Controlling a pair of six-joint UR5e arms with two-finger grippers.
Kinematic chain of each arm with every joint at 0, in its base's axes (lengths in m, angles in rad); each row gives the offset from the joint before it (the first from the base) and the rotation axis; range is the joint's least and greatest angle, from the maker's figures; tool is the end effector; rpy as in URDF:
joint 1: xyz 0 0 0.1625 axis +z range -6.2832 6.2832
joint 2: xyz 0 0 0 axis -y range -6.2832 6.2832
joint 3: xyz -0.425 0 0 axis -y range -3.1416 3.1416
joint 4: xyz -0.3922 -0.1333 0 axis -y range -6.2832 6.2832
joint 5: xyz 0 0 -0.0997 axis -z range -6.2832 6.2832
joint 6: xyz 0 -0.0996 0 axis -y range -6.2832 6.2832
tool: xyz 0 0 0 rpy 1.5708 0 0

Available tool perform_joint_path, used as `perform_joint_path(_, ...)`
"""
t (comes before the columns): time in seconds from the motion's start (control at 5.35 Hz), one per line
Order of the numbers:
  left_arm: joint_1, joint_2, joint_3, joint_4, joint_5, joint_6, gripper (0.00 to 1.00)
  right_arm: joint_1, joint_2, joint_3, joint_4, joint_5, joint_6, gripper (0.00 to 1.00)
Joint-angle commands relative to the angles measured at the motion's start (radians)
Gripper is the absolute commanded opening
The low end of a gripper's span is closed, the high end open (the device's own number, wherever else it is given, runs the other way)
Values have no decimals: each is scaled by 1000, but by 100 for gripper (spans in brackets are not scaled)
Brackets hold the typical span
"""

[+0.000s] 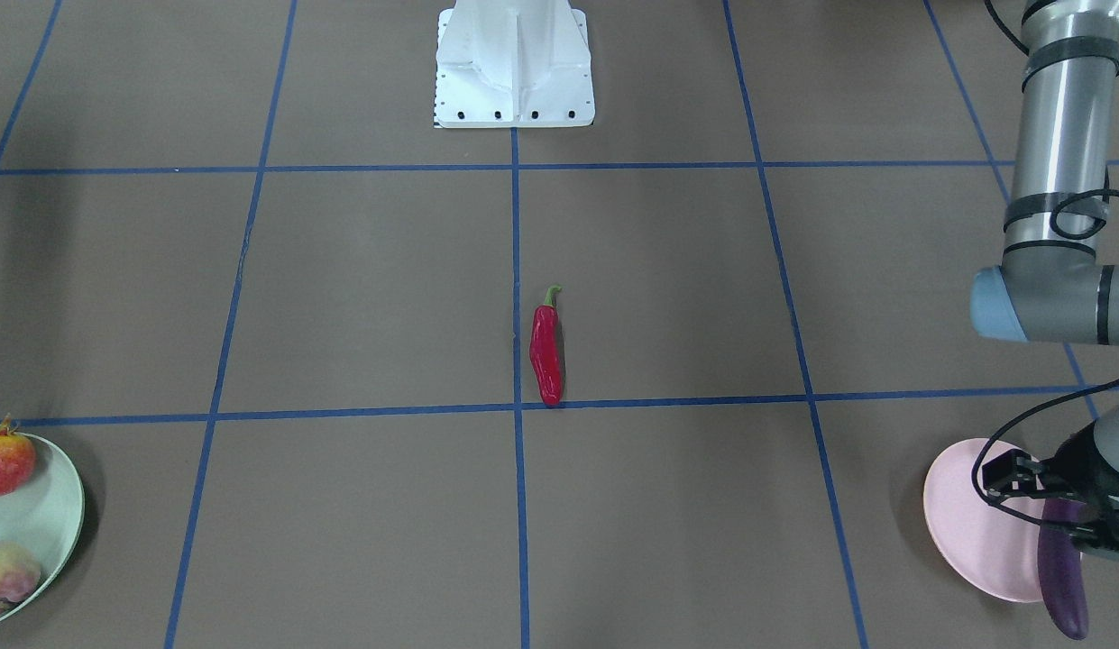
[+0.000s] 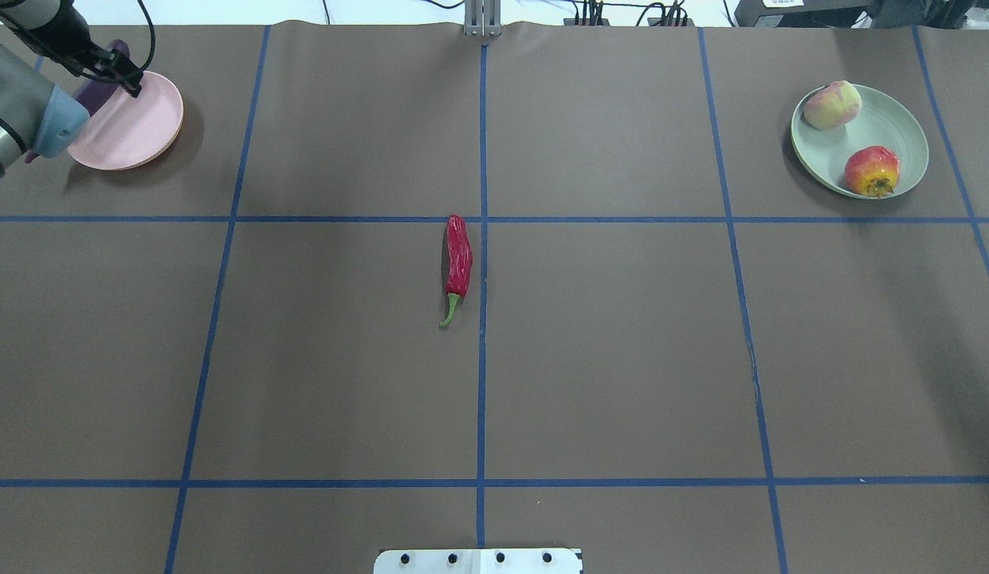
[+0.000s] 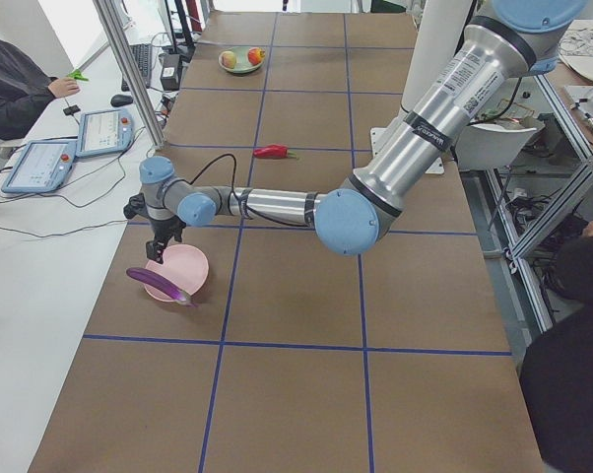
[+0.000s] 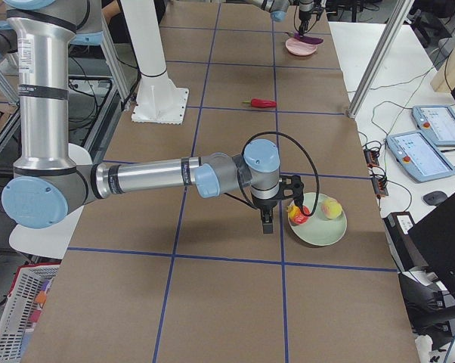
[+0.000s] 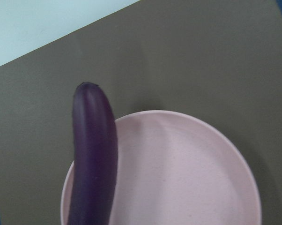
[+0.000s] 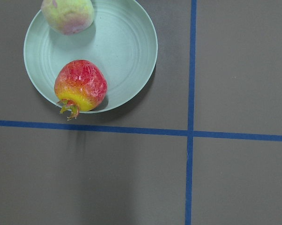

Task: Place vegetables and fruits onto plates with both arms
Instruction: 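Carry the eggplant to the pink plate and release it, then move the left gripper back and grasp the red chili pepper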

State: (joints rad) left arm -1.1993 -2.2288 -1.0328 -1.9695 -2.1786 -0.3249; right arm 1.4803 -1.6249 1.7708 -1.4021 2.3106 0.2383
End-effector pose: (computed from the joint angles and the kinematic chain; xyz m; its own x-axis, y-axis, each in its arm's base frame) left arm 0.2106 -0.7512 0.4734 0.7281 0.2741 -0.6283 -0.0874 0.9462 0.3115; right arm 0.0223 -0.4866 0.5690 0.7168 -0.0432 0.6960 -0.0857 0.9851 0.1494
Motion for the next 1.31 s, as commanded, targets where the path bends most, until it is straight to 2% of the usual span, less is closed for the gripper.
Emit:
perform_joint_path(0.0, 50, -21, -242, 154, -102, -304, 100, 0, -4, 4, 0, 1, 1, 100)
perform_joint_path(0.19, 189, -75, -307, 209, -115, -473, 100, 0, -4, 4, 0, 1, 3, 100)
perform_joint_path(0.37, 331, -189, -300, 213, -58, -770, 100, 0, -4, 4, 0, 1, 3, 100)
perform_joint_path(0.56, 466, -272, -282, 216, 88, -940, 100, 0, -4, 4, 0, 3, 3, 100)
perform_joint_path(0.94, 631, -311, -222, 222, 280, -1052, 100, 0, -6, 2, 0, 1, 3, 100)
perform_joint_path(1.12, 653, -305, -208, 222, 307, -1054, 99, 0, -7, 1, 0, 3, 4, 100)
